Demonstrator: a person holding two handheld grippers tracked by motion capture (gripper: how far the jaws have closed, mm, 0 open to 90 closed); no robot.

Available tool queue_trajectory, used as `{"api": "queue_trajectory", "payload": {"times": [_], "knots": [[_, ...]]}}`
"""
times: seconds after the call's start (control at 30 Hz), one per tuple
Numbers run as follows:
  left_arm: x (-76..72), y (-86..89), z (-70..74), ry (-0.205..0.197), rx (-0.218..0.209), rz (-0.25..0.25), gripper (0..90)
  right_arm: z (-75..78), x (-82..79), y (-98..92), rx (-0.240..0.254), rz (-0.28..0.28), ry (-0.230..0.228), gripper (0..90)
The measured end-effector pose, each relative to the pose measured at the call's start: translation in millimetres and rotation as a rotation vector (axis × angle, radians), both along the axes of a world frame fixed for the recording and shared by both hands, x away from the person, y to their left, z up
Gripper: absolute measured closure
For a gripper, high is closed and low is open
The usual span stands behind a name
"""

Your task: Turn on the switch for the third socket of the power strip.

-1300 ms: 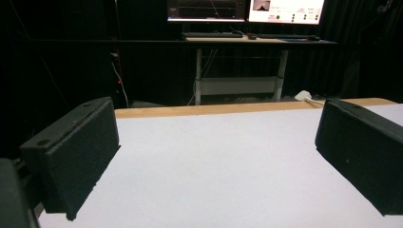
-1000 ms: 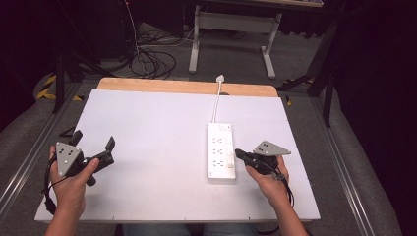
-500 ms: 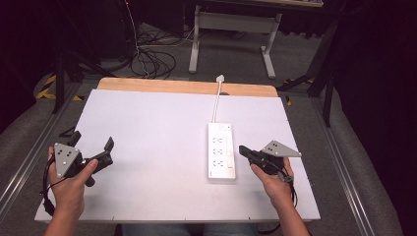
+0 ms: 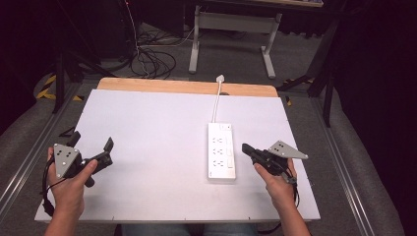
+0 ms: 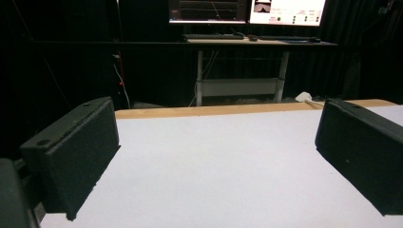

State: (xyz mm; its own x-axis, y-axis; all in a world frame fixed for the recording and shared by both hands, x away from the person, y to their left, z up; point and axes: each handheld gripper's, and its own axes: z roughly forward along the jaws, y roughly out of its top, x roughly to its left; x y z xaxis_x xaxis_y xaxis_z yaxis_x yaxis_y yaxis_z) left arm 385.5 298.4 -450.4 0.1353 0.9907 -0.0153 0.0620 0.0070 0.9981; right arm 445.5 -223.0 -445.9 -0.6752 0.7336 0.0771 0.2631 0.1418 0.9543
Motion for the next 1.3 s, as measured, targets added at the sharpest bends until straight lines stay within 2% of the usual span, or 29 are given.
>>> {"api": "queue_trajectory", "payload": {"times": [0.3, 0.43, 0.9, 1.17, 1.3], "knots": [[1.1, 0.6, -0.6, 0.003, 0.001, 0.002, 1.2, 0.3, 0.8, -3.6, 0.022, -0.004, -0.013, 90.0], [0.4, -0.2, -0.4, 0.004, 0.004, -0.002, 1.2, 1.1, -1.5, -5.0, 0.024, -0.011, -0.035, 90.0], [0.2, 1.1, -0.3, 0.002, 0.002, 0.006, 1.2, 5.3, -6.0, -15.1, 0.080, -0.036, -0.098, 68.1], [1.0, -0.2, -0.4, 0.004, 0.003, 0.001, 1.2, 6.8, -6.1, -22.0, 0.106, -0.053, -0.109, 55.4], [1.0, 0.3, -0.4, 0.003, 0.001, 0.002, 1.2, 6.5, -5.1, -23.6, 0.133, -0.083, -0.101, 40.1]]}}
